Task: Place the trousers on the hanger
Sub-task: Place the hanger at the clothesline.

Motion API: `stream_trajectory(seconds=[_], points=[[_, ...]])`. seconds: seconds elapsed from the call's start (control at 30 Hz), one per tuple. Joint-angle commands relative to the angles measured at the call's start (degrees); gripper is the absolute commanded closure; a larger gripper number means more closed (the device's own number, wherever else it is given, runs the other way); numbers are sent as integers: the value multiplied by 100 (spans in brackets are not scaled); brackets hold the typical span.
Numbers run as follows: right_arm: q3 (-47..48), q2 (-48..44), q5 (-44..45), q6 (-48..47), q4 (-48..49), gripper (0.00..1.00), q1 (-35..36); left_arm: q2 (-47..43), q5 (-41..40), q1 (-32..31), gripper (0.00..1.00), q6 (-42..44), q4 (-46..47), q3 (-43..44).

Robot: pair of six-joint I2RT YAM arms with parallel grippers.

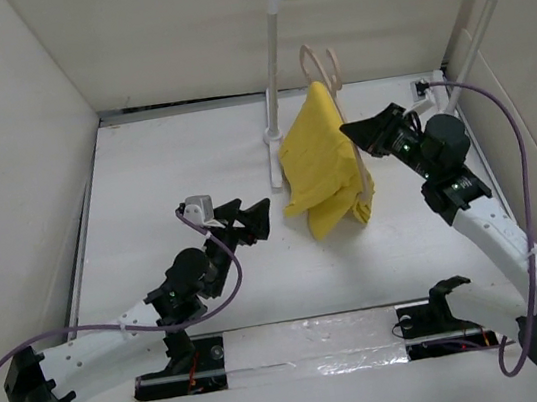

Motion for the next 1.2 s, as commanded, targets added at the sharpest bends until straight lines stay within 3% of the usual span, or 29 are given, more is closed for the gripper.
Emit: stream_trajectory(seconds=[0.0,0.1,0.3,0.73,1.17], points=[[887,252,-454,-251,1067,100,-412,-56,-304,45,30,188,496,-120],[1108,526,-665,-199,1216,100,-729,-30,-86,45,30,74,426,-130],[1046,939,-1395,662,2525,100,-1397,102,47,45,30,74,382,-60],[2302,1835,-1835,654,2105,100,-2442,357,231,45,30,56,390,37],[3648,3031,-1958,645,1788,100,-2838,217,188,45,30,100,346,2]])
